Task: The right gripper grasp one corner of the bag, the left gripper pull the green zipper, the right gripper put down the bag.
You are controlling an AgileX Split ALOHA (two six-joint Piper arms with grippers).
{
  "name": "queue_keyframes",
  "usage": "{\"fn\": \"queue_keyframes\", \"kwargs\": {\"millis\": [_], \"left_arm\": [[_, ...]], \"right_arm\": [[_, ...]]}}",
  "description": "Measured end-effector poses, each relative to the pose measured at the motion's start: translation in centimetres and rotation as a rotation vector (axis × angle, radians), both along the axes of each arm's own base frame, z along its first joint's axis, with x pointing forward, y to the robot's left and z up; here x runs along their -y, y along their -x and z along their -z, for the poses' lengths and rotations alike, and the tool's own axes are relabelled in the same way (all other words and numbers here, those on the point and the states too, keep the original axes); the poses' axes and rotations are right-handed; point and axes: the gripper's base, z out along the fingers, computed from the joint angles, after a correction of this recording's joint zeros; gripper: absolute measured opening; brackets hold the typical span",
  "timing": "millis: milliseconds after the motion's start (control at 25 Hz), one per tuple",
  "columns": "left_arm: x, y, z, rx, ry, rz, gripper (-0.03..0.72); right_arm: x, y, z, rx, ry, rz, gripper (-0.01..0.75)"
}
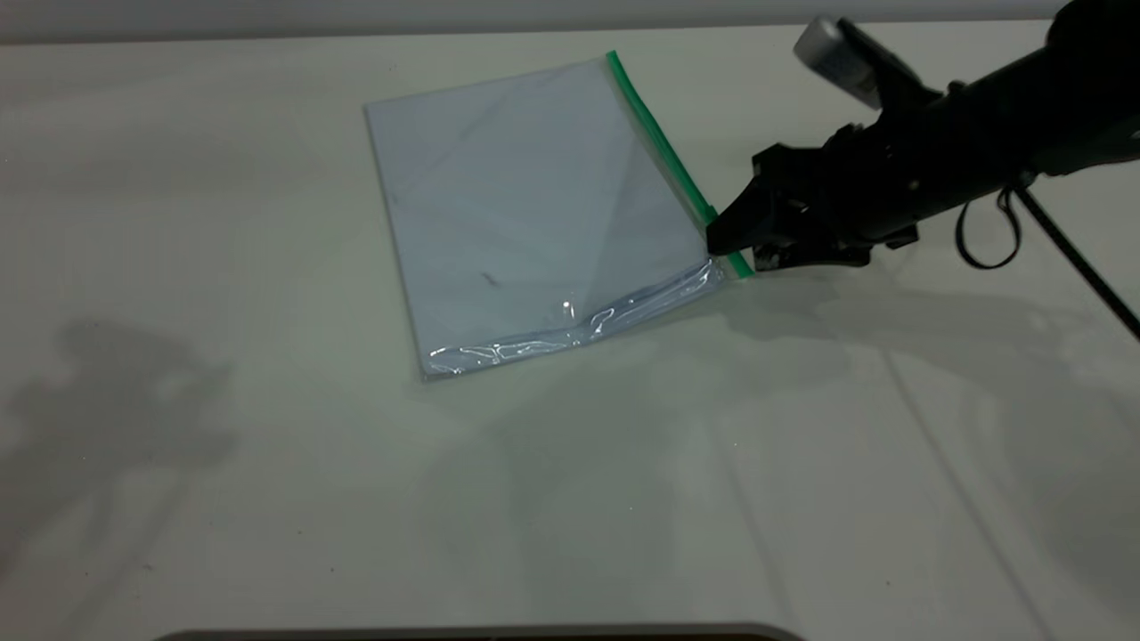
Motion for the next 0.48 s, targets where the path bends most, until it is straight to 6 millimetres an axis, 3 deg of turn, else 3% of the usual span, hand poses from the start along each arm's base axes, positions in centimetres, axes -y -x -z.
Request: {"fn": "queue_keyframes", "kwargs": {"millis": [160, 480], "left_arm": [[0.0, 0.0, 0.0, 0.000, 0.000, 0.000, 0.478], [0.0, 0.0, 0.0, 0.000, 0.000, 0.000, 0.478]], "right_arm": [[-0.4, -0.4, 1.0, -0.022, -0.028, 0.010, 0.524], [-3.5, 0.0, 0.9, -0.013, -0.044, -0.057, 0.481]]}}
